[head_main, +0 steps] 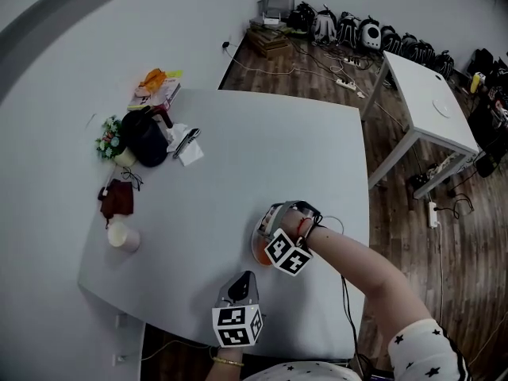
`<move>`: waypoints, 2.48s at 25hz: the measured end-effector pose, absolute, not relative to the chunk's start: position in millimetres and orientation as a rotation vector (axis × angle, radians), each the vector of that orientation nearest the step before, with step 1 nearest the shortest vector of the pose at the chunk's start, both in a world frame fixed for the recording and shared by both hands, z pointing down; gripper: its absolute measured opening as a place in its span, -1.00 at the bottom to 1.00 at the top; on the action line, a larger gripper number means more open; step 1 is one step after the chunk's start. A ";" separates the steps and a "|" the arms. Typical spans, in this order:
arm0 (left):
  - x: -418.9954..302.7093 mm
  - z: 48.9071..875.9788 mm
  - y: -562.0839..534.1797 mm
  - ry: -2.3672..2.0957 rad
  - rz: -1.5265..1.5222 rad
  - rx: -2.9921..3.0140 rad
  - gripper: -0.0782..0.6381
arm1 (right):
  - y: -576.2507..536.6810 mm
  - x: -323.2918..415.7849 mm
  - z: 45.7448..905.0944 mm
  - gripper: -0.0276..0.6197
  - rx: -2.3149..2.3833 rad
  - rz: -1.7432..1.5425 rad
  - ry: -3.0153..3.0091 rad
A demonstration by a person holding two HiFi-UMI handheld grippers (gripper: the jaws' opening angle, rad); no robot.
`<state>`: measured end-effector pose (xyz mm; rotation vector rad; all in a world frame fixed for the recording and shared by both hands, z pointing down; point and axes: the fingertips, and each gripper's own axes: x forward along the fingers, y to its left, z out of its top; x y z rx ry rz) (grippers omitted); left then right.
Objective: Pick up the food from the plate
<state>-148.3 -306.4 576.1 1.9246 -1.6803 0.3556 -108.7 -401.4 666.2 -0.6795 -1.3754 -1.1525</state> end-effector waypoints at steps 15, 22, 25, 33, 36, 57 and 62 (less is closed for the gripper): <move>-136.9 561.6 -301.2 -1.692 0.346 1.959 -0.76 | -400.4 -101.6 624.8 -0.26 -0.150 -0.952 -1.760; -127.5 536.6 -290.3 -1.769 0.308 2.005 -0.76 | -391.4 -71.5 557.1 -0.26 0.560 -0.396 -2.280; -122.7 526.7 -281.2 -1.803 0.272 2.009 -0.76 | -365.8 -54.0 539.3 -0.26 0.744 -0.169 -2.423; -104.9 518.9 -241.0 -1.851 0.185 1.990 -0.76 | -277.8 -9.6 519.8 -0.26 1.046 0.280 -2.585; -95.6 518.6 -225.8 -1.850 0.171 1.992 -0.76 | -252.7 4.1 522.7 -0.26 1.074 0.309 -2.581; -67.9 498.7 -184.2 -1.856 0.156 2.047 -0.76 | -200.4 27.4 501.8 -0.26 1.115 0.313 -2.629; -66.7 499.6 -178.9 -1.845 0.149 2.035 -0.76 | -194.5 27.1 497.2 -0.26 1.111 0.299 -2.637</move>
